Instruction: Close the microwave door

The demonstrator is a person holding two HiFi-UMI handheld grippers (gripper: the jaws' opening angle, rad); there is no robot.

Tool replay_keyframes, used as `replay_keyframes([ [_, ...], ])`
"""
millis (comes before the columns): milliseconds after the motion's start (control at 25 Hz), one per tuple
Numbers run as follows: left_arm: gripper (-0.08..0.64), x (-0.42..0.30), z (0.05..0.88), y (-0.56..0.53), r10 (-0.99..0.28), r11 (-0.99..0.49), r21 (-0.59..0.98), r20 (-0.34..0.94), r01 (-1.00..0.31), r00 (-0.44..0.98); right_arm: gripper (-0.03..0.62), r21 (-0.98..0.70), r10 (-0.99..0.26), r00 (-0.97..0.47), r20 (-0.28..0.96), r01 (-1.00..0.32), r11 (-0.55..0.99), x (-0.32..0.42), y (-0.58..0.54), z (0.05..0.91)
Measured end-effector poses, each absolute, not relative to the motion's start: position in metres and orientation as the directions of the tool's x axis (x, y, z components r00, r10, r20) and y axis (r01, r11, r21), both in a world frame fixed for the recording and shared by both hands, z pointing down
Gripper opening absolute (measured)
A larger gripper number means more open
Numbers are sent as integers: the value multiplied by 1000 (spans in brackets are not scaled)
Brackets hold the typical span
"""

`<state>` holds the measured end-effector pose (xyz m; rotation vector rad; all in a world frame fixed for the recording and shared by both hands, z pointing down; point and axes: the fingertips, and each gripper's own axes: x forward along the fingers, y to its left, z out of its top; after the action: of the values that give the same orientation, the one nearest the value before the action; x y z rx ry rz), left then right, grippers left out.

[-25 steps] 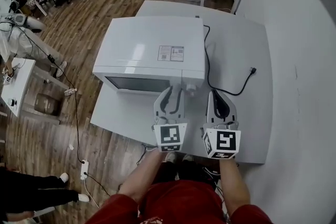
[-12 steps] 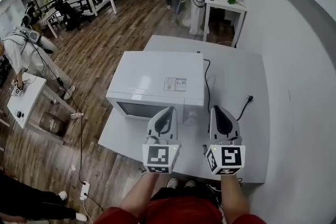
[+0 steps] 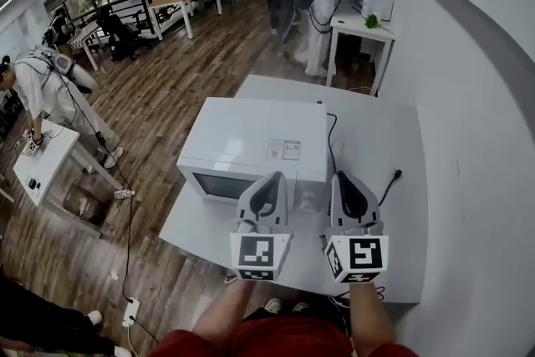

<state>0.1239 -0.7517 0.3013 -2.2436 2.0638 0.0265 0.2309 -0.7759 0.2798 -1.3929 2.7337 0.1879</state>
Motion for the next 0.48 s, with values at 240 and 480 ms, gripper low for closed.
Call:
replay_keyframes([
  [240,26,128,304,-753,-993,-85,-55,-77,-995,89,28,94,-797,-592,-114,-806,585,232,-775,282],
  [480,26,132,298,-751,-993,-81,-50,-86,-995,85,28,109,-796,-595,-112,-803,586,233,-773,278],
])
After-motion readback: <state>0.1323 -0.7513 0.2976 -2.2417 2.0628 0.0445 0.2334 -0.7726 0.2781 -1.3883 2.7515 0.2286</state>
